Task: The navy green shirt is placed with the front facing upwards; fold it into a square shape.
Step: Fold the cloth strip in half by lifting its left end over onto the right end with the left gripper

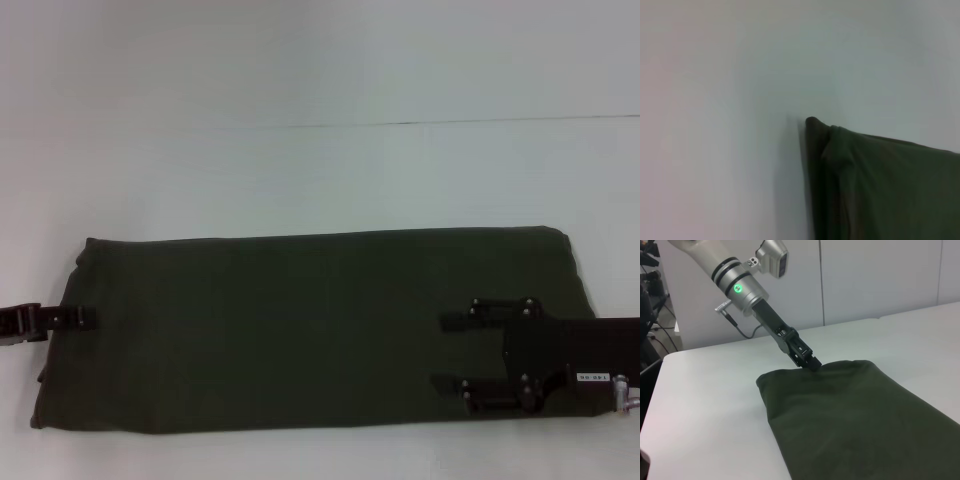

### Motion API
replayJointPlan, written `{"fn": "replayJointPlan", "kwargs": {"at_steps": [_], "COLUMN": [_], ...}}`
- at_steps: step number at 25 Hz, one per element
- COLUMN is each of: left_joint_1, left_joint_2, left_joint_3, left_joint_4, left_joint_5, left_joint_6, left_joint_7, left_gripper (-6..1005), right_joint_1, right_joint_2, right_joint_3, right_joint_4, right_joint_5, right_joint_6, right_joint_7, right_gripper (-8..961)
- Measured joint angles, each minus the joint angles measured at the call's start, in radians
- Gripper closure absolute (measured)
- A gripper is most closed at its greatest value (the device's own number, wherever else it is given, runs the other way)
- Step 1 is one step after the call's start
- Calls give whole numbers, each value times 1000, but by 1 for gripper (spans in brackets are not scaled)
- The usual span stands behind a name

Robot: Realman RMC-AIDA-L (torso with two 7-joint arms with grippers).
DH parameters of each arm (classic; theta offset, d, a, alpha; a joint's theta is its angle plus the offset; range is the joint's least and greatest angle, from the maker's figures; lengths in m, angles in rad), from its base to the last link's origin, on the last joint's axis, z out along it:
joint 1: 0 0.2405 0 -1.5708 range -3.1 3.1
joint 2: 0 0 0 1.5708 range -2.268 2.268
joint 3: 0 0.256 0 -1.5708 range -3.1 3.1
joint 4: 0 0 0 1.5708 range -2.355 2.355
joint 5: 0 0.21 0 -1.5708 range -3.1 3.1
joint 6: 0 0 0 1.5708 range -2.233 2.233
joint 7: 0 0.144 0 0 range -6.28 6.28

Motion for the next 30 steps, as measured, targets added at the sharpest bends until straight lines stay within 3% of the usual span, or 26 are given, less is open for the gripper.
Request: {"fn": "replayJointPlan", "kwargs": {"at_steps": [24, 30], "left_joint_1": [-58, -67], "left_joint_2": [1, -1], "left_joint_3": [30, 31], "left_joint_4": [-84, -81], "left_joint_5": [-3, -6], "left_joint_6": [30, 52], "left_joint_7": [-4, -3], "left_gripper": [114, 160], "right_joint_1": [-3, -3], "right_joint_2": [-2, -2], "right_joint_3": [-2, -2], "right_joint_4": [0, 0], "right_joint_5": [0, 0], "right_joint_6": [16, 20], "right_joint_7": [-1, 0], "right_gripper": [174, 174]}}
